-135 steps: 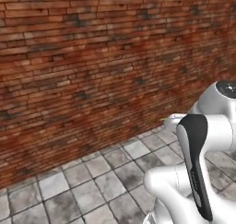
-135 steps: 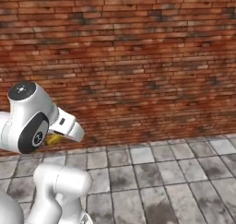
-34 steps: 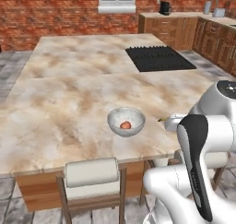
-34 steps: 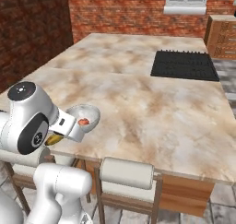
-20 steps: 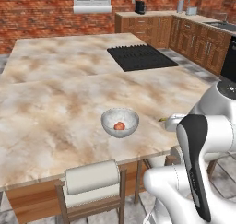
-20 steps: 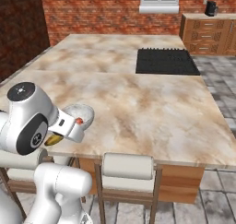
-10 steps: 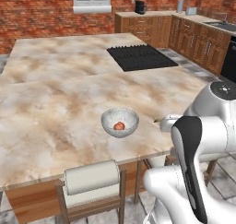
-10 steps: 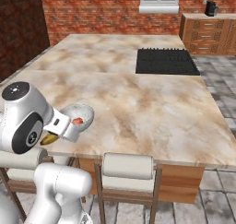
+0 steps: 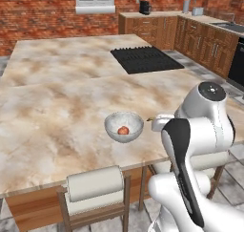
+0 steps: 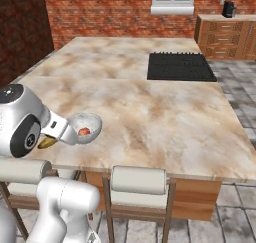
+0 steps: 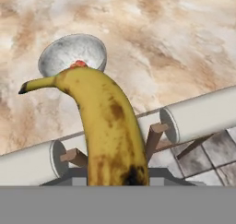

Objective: Retrieve the peach and banana from the fridge and place them into the bowl on the dining table.

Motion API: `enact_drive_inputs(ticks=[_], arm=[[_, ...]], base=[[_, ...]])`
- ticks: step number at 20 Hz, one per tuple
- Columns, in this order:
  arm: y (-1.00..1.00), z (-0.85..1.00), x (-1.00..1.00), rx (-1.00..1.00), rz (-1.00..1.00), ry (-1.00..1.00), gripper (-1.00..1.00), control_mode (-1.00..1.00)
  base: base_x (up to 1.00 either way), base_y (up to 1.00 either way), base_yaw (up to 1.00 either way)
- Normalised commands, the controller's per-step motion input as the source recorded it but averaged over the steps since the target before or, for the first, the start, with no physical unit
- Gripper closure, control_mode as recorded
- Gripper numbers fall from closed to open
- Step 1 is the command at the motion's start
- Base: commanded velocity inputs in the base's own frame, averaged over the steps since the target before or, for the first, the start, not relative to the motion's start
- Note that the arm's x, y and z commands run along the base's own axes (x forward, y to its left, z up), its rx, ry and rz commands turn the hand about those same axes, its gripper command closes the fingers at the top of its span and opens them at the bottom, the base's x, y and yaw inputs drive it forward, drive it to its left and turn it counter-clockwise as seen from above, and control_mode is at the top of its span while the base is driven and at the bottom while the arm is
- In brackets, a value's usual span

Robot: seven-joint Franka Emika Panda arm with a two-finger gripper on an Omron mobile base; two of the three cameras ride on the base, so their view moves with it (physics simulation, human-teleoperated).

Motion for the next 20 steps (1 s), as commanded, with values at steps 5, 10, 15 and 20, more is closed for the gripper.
enact_drive_inputs(ticks=[5, 10, 15, 20], arm=[[0.6, 0.0, 0.59, 0.0, 0.01, 0.0, 1.0, -1.0], [0.5, 0.0, 0.72, 0.05, 0.03, 0.0, 1.0, -1.0], [0.12, -0.05, 0.79, 0.03, 0.01, -0.01, 1.0, -1.0], [0.0, -0.24, 0.63, 0.0, 0.0, -0.09, 1.0, -1.0]], base=[[0.0, 0.0, 0.0], [0.0, 0.0, 0.0], [0.0, 0.0, 0.0], [0.0, 0.0, 0.0]])
